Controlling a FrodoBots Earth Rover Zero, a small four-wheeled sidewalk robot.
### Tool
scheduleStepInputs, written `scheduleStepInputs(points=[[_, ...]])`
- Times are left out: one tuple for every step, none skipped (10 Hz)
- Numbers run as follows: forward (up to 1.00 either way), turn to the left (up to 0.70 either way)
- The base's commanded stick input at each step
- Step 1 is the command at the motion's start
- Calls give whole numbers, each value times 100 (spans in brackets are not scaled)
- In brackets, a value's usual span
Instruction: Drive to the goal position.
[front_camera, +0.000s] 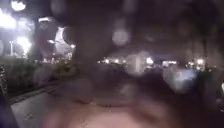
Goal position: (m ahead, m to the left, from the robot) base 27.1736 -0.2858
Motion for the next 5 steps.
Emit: scheduleStepInputs(points=[[50,0],[50,0],[50,0],[50,0],[50,0]])
